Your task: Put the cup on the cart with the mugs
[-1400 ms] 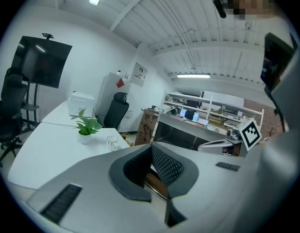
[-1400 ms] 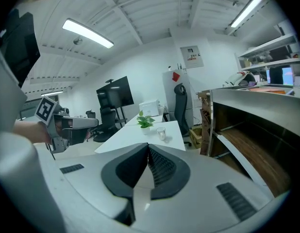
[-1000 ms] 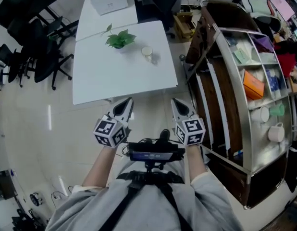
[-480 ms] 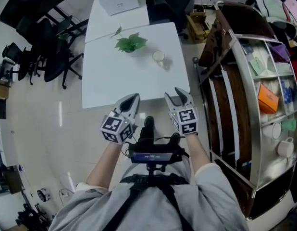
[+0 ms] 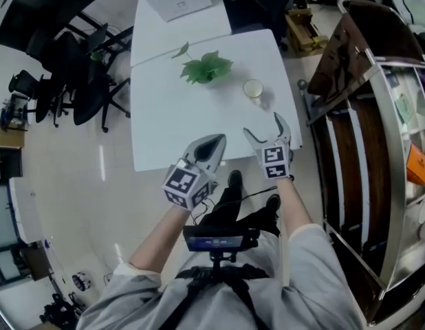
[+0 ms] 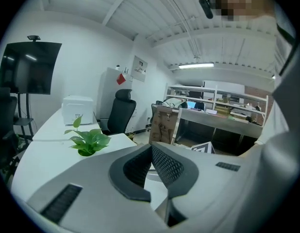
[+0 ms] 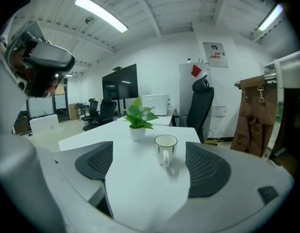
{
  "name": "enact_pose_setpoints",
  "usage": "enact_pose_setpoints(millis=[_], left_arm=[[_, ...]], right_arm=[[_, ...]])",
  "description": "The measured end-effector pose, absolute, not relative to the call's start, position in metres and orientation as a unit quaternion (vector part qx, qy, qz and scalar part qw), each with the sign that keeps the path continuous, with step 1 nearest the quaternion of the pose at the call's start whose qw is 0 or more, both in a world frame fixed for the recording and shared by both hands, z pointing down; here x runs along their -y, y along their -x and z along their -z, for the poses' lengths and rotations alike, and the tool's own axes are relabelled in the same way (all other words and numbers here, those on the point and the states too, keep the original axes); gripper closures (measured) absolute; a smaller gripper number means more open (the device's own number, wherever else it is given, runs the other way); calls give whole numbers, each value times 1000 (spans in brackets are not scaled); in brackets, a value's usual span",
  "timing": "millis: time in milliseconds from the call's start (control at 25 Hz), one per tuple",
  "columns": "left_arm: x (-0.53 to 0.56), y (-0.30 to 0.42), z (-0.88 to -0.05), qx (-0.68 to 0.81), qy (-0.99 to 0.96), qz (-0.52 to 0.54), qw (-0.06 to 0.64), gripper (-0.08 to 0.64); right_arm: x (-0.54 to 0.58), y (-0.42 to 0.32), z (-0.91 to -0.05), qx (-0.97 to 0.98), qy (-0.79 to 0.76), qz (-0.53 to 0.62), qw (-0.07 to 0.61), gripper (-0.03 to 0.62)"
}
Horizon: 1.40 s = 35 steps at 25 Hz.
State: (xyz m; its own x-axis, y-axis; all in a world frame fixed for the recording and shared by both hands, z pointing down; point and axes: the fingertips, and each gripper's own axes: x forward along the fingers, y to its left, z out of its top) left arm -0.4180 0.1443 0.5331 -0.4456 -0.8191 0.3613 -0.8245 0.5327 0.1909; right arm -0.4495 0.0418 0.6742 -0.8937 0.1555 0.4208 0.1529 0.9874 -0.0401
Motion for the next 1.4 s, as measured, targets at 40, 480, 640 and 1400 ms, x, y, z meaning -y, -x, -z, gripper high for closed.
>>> enact_pose_setpoints(millis=[40, 480, 640, 1400], left_arm=[[-144, 425, -537, 848, -486, -7, 210, 563], [-117, 475, -592, 842, -494, -10, 215, 563], [-107, 491, -612, 845, -487, -11, 221, 563], [-128, 539, -645, 861, -449, 19, 237, 565]], right_arm=[[-42, 459, -682, 974, 77, -4, 213, 122], [-26, 542, -752, 975, 64, -31, 210, 49], [-26, 559, -768, 974, 72, -33, 214, 49], [-15, 607, -781, 980, 44, -11, 192, 187]])
